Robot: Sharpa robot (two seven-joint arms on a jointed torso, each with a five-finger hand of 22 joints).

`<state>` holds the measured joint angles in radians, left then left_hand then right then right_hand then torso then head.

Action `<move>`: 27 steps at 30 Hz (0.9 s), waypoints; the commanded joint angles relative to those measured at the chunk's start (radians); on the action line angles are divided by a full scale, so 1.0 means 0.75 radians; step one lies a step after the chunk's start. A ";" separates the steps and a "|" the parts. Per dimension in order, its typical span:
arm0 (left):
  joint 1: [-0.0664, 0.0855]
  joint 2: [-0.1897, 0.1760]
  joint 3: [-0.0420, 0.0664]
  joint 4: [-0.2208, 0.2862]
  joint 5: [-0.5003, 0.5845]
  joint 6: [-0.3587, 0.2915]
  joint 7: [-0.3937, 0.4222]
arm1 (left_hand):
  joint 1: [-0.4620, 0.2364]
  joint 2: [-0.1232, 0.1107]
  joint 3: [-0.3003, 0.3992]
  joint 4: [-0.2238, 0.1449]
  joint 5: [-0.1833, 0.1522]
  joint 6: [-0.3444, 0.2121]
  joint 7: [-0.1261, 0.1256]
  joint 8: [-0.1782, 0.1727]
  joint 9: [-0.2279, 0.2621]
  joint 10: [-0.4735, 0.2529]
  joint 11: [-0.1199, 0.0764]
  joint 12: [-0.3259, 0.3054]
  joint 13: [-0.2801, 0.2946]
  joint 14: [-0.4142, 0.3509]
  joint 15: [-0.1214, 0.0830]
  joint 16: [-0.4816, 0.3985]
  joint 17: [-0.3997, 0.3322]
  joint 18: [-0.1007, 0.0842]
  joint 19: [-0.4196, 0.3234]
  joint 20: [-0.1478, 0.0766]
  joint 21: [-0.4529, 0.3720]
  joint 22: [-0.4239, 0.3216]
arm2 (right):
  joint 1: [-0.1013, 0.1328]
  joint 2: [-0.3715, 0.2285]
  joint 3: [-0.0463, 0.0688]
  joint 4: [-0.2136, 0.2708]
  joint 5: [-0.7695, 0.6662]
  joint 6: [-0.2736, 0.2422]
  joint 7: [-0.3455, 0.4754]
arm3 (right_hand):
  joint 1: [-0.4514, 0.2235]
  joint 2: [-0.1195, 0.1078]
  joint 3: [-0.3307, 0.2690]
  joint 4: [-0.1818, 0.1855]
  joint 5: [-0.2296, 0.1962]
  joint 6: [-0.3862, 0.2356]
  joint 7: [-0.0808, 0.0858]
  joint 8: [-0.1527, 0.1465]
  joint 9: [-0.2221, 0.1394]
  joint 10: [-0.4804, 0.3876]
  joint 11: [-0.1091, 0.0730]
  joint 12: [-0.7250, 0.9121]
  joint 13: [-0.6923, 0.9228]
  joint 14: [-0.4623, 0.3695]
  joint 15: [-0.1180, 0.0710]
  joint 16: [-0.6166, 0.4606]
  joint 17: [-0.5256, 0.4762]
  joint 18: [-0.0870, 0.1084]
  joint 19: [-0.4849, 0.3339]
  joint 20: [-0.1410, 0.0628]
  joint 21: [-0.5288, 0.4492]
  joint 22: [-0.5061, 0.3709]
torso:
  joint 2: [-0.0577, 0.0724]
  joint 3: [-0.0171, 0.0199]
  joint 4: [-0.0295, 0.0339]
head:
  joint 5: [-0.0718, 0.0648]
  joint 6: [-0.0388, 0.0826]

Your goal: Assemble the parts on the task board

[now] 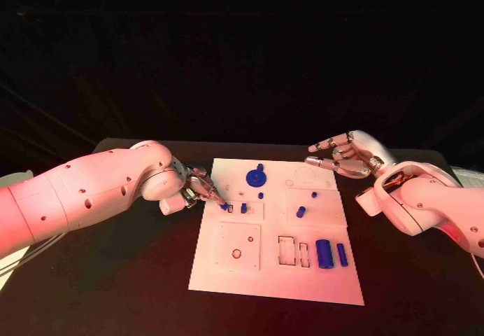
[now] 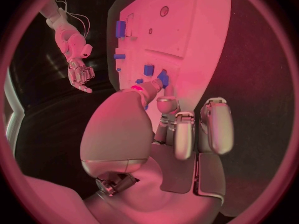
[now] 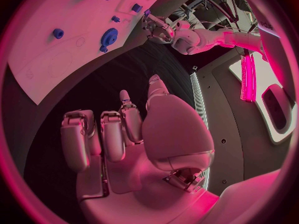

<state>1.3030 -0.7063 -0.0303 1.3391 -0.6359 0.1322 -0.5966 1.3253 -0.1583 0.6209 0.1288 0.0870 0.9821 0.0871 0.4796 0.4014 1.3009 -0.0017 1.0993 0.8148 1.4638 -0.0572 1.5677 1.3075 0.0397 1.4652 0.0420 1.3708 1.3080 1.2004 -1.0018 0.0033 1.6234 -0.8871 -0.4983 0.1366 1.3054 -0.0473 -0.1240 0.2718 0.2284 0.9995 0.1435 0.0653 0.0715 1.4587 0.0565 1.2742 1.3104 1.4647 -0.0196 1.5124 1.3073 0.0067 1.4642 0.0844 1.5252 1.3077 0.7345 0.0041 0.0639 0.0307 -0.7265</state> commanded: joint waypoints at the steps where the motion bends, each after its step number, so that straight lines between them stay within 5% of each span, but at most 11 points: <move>1: 0.001 -0.009 0.001 0.027 0.050 -0.044 0.037 | -0.010 0.001 0.104 -0.114 0.011 0.004 -0.017 0.016 0.012 0.005 -0.006 -0.008 -0.001 0.143 -0.008 0.004 0.351 0.011 0.048 -0.008 -0.009 0.216 | -0.001 0.002 0.000 0.001 -0.001 0.018 0.011 | -0.002 0.013 -0.005 0.005 0.005 -0.002 -0.001 0.001 0.001 -0.010 0.000 -0.003 0.143 0.111 0.003 -0.004 0.218 0.018 0.083 0.005 -0.006 0.247 | 0.000 0.0000 -0.0006 | 0.000 0.001; 9: 0.001 -0.035 0.001 0.106 -0.061 -0.194 0.083 | -0.032 -0.023 0.114 -0.127 0.036 -0.001 -0.026 0.059 0.049 0.012 -0.014 -0.008 0.002 0.143 -0.016 0.004 0.351 0.008 0.053 -0.013 0.002 0.224 | -0.001 0.000 0.000 0.004 0.000 0.016 0.012 | -0.004 0.016 -0.007 0.007 0.007 -0.002 -0.002 0.001 0.001 -0.011 0.000 -0.005 0.142 0.111 0.003 -0.004 0.218 0.018 0.083 0.005 -0.007 0.247 | 0.000 0.0022 0.0001 | 0.001 0.003; 16: -0.008 -0.078 -0.008 0.208 -0.165 -0.434 0.122 | -0.066 -0.068 0.159 -0.131 0.150 -0.013 -0.036 0.120 0.100 0.029 -0.027 -0.005 0.011 0.143 -0.026 0.004 0.351 0.004 0.061 -0.022 0.020 0.235 | 0.000 -0.007 0.000 0.008 0.000 0.011 0.012 | -0.004 0.016 -0.007 0.007 0.007 -0.002 -0.002 0.001 0.001 -0.011 0.000 -0.005 0.142 0.111 0.003 -0.004 0.218 0.018 0.083 0.005 -0.007 0.247 | -0.002 0.0034 0.0018 | -0.001 0.005; 27: -0.043 -0.152 -0.034 0.359 -0.259 -0.706 0.115 | -0.099 -0.113 0.205 -0.132 0.229 -0.009 -0.049 0.162 0.136 0.070 -0.038 0.040 0.088 0.143 -0.038 0.004 0.351 -0.004 0.075 -0.029 0.053 0.253 | 0.003 -0.013 0.000 0.010 -0.001 0.003 0.009 | -0.004 0.016 -0.008 0.007 0.007 -0.001 -0.002 0.001 0.002 -0.012 0.000 -0.007 0.141 0.111 0.003 -0.005 0.217 0.018 0.083 0.005 -0.006 0.247 | -0.012 0.0156 0.0063 | -0.002 -0.005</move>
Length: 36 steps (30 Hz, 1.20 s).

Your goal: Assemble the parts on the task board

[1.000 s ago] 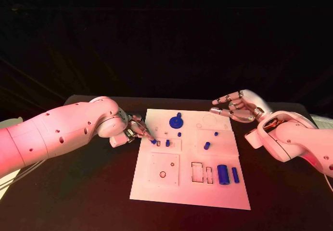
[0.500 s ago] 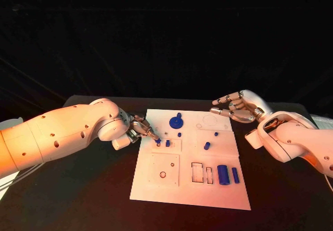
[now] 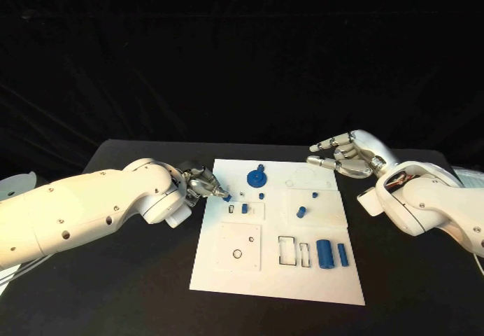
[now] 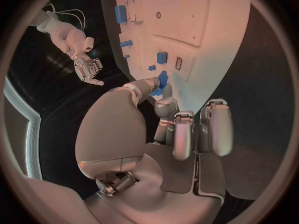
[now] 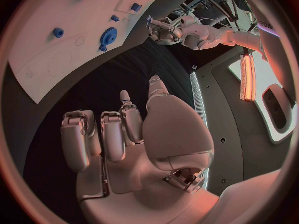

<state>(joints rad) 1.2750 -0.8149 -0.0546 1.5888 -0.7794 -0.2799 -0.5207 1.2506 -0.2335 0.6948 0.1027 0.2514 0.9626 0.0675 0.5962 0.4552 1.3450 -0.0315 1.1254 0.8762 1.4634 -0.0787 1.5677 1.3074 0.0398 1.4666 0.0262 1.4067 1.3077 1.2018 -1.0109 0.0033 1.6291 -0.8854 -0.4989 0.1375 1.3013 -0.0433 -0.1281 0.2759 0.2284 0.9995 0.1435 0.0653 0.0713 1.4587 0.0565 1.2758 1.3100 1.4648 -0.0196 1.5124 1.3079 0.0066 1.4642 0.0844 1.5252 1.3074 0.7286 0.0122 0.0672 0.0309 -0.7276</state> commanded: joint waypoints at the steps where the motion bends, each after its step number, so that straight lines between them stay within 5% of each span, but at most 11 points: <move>1: -0.009 -0.011 -0.004 0.036 -0.070 -0.168 0.006 | -0.001 -0.015 0.108 -0.097 0.013 0.018 -0.024 0.008 0.065 0.013 0.001 0.007 0.008 0.143 -0.010 0.004 0.351 -0.004 0.073 -0.008 0.006 0.254 | 0.001 -0.001 0.000 0.003 -0.003 0.004 0.008 | 0.002 0.011 -0.003 0.002 0.007 -0.001 -0.002 0.001 0.002 -0.012 0.000 -0.009 0.141 0.111 0.003 -0.005 0.216 0.018 0.083 0.005 -0.006 0.247 | -0.005 0.0052 0.0019 | -0.002 -0.005; 17: -0.058 0.000 -0.014 0.074 -0.122 -0.268 -0.069 | -0.024 -0.041 0.122 -0.099 0.021 0.039 -0.039 0.021 0.080 0.044 -0.011 0.035 0.056 0.143 -0.020 0.004 0.351 -0.005 0.076 -0.016 0.010 0.257 | 0.002 -0.005 0.000 0.007 -0.004 0.001 0.006 | 0.002 0.011 -0.003 0.002 0.007 -0.001 -0.002 0.001 0.002 -0.012 0.000 -0.009 0.141 0.111 0.003 -0.005 0.216 0.018 0.083 0.005 -0.006 0.247 | -0.003 0.0040 0.0016 | -0.003 -0.015; 36: -0.082 0.081 -0.018 0.005 -0.224 -0.267 -0.142 | -0.045 -0.057 0.129 -0.099 0.021 0.063 -0.052 0.019 0.088 0.069 -0.022 0.049 0.082 0.143 -0.028 0.004 0.351 -0.007 0.080 -0.023 0.020 0.262 | 0.002 -0.006 0.000 0.010 -0.006 0.000 0.007 | 0.003 0.011 -0.004 0.001 0.008 -0.001 -0.002 0.001 0.002 -0.012 0.000 -0.010 0.141 0.111 0.003 -0.005 0.216 0.018 0.083 0.005 -0.006 0.248 | -0.002 0.0031 0.0010 | -0.007 -0.022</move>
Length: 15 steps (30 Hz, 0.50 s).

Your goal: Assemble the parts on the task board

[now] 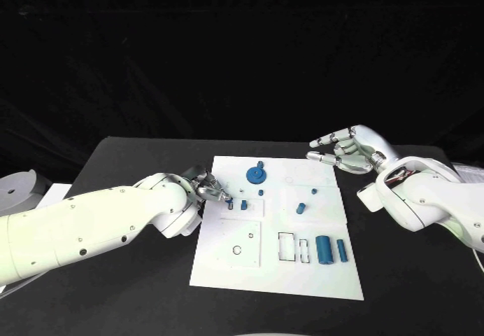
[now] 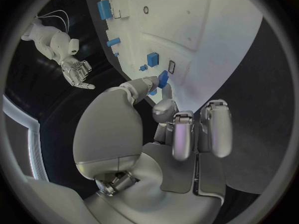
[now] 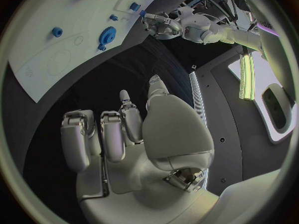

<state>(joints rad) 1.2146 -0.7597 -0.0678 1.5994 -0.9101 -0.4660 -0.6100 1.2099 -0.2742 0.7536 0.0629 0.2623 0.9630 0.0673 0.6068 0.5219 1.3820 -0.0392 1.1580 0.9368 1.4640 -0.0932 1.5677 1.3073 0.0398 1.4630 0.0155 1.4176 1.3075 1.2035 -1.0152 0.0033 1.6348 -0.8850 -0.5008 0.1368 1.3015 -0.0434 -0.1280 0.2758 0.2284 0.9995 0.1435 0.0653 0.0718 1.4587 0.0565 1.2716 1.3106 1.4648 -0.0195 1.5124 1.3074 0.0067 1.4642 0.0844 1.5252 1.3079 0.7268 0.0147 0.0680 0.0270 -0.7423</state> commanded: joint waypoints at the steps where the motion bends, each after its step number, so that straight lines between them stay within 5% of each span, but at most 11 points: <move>1: -0.002 0.010 0.000 -0.012 -0.055 -0.019 -0.023 | 0.010 -0.002 0.050 -0.046 0.006 0.062 -0.052 0.005 -0.001 0.020 -0.011 0.005 0.002 0.142 -0.008 0.004 0.351 -0.007 0.084 -0.009 0.005 0.262 | 0.000 0.000 0.000 0.003 -0.006 0.002 0.008 | 0.003 0.011 -0.004 0.001 0.008 -0.001 -0.002 0.001 0.001 -0.012 0.000 -0.004 0.140 0.111 0.003 -0.005 0.217 0.018 0.083 0.005 -0.006 0.247 | 0.000 0.0000 0.0002 | -0.002 -0.004; 15: -0.005 0.043 -0.002 -0.047 -0.082 0.021 -0.028 | 0.009 -0.002 0.051 -0.046 0.006 0.064 -0.052 0.004 -0.001 0.020 -0.012 0.003 -0.001 0.142 -0.009 0.004 0.351 -0.006 0.084 -0.010 0.003 0.261 | 0.000 0.001 0.000 0.004 -0.006 0.003 0.009 | 0.003 0.011 -0.004 0.001 0.008 -0.001 -0.002 0.001 0.001 -0.012 0.000 -0.004 0.140 0.111 0.003 -0.005 0.217 0.018 0.083 0.005 -0.006 0.247 | -0.001 0.0003 0.0013 | -0.004 -0.010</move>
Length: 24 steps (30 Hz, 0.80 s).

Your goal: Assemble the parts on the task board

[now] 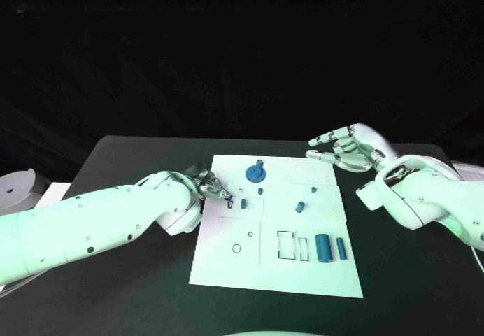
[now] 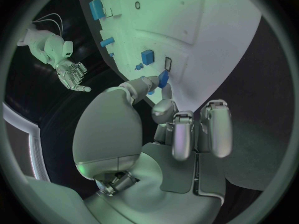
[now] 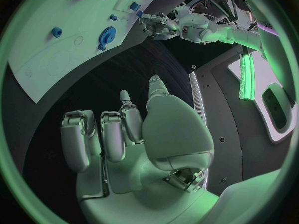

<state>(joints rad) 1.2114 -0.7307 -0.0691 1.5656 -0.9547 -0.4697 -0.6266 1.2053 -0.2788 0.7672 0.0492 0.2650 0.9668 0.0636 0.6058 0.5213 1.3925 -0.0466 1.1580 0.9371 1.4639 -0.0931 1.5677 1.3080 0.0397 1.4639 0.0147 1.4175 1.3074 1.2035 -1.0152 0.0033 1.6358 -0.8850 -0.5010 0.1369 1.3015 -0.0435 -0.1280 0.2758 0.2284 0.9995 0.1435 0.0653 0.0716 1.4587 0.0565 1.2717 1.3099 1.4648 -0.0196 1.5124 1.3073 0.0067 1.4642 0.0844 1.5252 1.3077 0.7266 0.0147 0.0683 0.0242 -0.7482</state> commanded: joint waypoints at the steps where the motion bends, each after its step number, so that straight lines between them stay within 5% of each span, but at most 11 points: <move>1: -0.001 0.005 0.000 -0.003 -0.023 0.032 -0.007 | 0.015 0.004 0.033 -0.028 0.003 0.058 -0.048 0.005 0.000 0.007 -0.003 0.003 -0.001 0.142 -0.009 0.004 0.350 -0.006 0.083 -0.009 0.003 0.261 | 0.000 0.001 0.000 0.002 -0.006 0.004 0.009 | 0.003 0.011 -0.004 0.001 0.008 -0.001 -0.002 0.001 0.002 -0.012 0.000 -0.004 0.141 0.111 0.003 -0.005 0.217 0.018 0.083 0.005 -0.006 0.247 | 0.000 0.0005 0.0008 | 0.000 -0.002; 24: -0.003 0.025 -0.002 -0.011 -0.024 0.123 -0.012 | 0.012 0.004 0.033 -0.027 0.002 0.060 -0.049 0.004 0.001 0.010 -0.003 0.007 0.007 0.142 -0.010 0.004 0.350 -0.006 0.082 -0.009 0.002 0.261 | 0.000 0.001 0.000 0.003 -0.006 0.004 0.011 | 0.004 0.012 -0.006 0.000 0.009 -0.001 -0.002 0.001 0.002 -0.012 0.000 -0.004 0.141 0.111 0.002 -0.005 0.217 0.018 0.082 0.005 -0.007 0.246 | -0.002 0.0015 0.0009 | -0.001 -0.008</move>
<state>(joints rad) 1.2093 -0.7142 -0.0702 1.5573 -0.9672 -0.4099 -0.6347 1.2067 -0.2775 0.7725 0.0437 0.2622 0.9668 0.0636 0.6046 0.5214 1.3960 -0.0470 1.1580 0.9413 1.4639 -0.0931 1.5677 1.3079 0.0397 1.4666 0.0121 1.4175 1.3074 1.2036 -1.0150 0.0033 1.6366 -0.8852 -0.5010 0.1375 1.3015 -0.0435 -0.1280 0.2758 0.2284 0.9995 0.1435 0.0653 0.0713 1.4587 0.0565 1.2719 1.3099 1.4648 -0.0196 1.5124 1.3080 0.0067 1.4642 0.0844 1.5252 1.3075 0.7257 0.0151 0.0685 0.0237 -0.7546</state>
